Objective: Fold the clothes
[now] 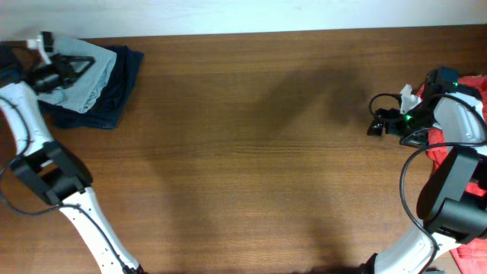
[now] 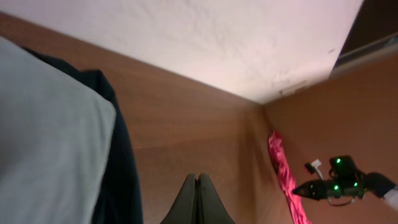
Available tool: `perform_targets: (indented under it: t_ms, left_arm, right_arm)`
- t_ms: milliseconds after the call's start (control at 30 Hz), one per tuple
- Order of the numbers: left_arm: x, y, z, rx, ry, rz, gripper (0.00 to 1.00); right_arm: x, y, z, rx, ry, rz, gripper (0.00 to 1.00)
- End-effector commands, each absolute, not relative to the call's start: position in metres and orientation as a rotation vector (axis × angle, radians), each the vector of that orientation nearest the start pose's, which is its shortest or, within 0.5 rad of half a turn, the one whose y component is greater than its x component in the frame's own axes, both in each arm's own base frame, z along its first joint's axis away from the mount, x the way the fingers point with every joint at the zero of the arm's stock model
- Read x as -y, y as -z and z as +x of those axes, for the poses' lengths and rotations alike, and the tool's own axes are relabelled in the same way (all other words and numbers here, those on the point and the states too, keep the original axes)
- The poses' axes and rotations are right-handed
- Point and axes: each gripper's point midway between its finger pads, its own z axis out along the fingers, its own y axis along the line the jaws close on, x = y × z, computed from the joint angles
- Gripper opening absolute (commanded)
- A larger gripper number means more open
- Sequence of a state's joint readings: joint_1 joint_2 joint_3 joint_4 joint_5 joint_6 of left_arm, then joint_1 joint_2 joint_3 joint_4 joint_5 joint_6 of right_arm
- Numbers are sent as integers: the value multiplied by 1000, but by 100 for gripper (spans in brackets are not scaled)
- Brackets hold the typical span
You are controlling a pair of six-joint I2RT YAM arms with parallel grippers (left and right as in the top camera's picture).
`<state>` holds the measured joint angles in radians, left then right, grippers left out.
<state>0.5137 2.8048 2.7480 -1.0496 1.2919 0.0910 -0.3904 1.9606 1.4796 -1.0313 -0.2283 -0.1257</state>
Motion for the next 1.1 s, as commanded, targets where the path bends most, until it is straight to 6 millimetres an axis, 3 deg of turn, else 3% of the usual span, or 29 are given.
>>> perform_targets:
  t_ms: [0,300,433,500,667,833,1000,1067]
  left_arm:
    - [-128,-100,583,-2075,1313,-55,0]
    - [-123,-29,579,-2125,1393,-134,0]
    - [-120,-21,576,-2110,1437,-145,0]
    - [-118,-31,577,-2055,1485,-125,0]
    - [-120,-87,587,-1940,1587,-107,0]
    - [-130,-150,601,-1953,1400,-80,0]
    - [-151,-184,626,-1927,1258,-186,0]
    - [-159,-189,633,-1907,1239,-233,0]
  right_arm:
    - [110,-61,364,-2977,-294,405,99]
    - [110,-61,364,-2977,-294,405,99]
    - [110,-61,364,-2977,-294,405,99]
    - [110,-61,364,-2977,-294,405,99]
    - [110,-61,364,-2977,-294,405,99]
    - [110,-61,364,-2977,-294,405,99]
    - [110,-61,364,-2977,-294,405,99]
    - [110,-61,364,-2977,-294,405,99]
